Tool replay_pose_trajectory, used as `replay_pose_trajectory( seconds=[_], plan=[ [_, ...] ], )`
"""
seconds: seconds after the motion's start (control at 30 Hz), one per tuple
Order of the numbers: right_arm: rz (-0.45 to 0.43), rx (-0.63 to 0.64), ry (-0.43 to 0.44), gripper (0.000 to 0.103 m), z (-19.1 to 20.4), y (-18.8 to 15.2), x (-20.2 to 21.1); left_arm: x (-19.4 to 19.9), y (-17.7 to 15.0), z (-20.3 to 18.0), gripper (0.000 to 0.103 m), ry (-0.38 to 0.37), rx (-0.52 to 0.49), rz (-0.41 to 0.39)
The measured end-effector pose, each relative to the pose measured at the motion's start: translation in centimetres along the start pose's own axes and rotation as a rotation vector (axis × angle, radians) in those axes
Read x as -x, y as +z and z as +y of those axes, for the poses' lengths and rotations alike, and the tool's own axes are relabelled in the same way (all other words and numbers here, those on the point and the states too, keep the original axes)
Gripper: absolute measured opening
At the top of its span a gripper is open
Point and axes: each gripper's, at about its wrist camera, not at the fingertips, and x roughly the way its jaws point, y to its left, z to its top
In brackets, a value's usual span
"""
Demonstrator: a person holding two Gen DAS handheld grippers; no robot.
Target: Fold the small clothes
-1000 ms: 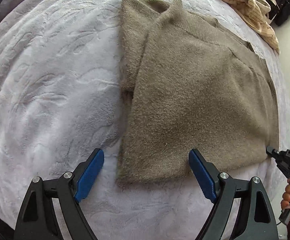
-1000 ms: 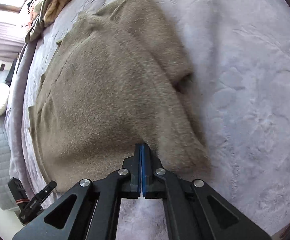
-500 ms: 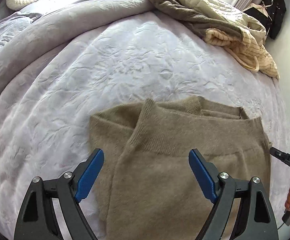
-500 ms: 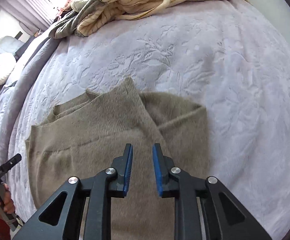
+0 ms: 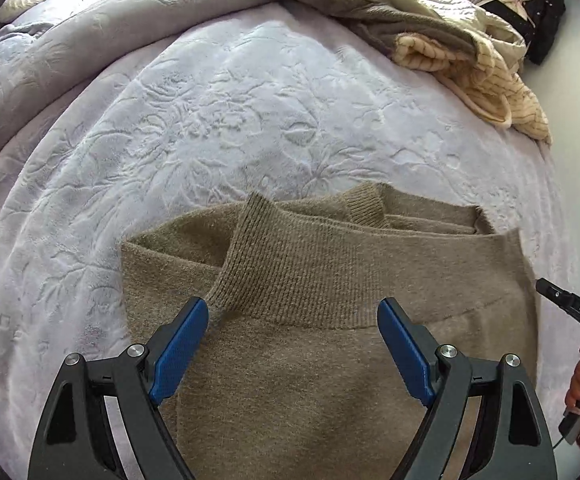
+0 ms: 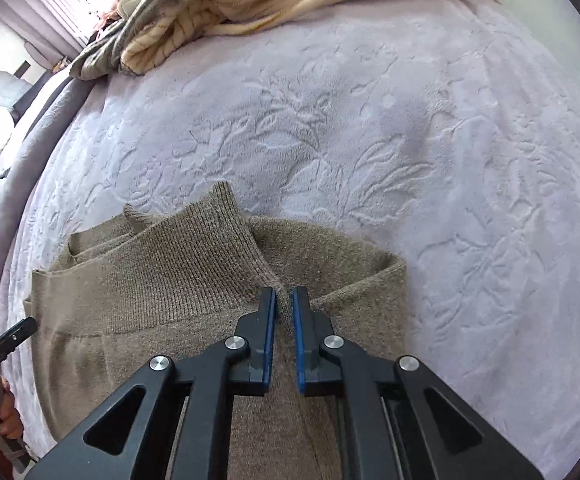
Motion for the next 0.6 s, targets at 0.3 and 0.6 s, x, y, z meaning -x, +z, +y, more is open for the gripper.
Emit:
replay_pose_trajectory(
  seconds=[0.3, 0.6],
  plan=[
    [0.114, -0.059, 0.136, 0.003, -0.4, -2.8, -3.7, -4.8, 0.0, -0.1, 0.087, 0.021, -0.048, 0.086],
    [0.102, -0.147, 0.098, 0.009, -2.9, -3.4, -0.4, -1.5, -1.6, -0.4, 0.087, 0.110, -0.090, 0.075]
  ],
)
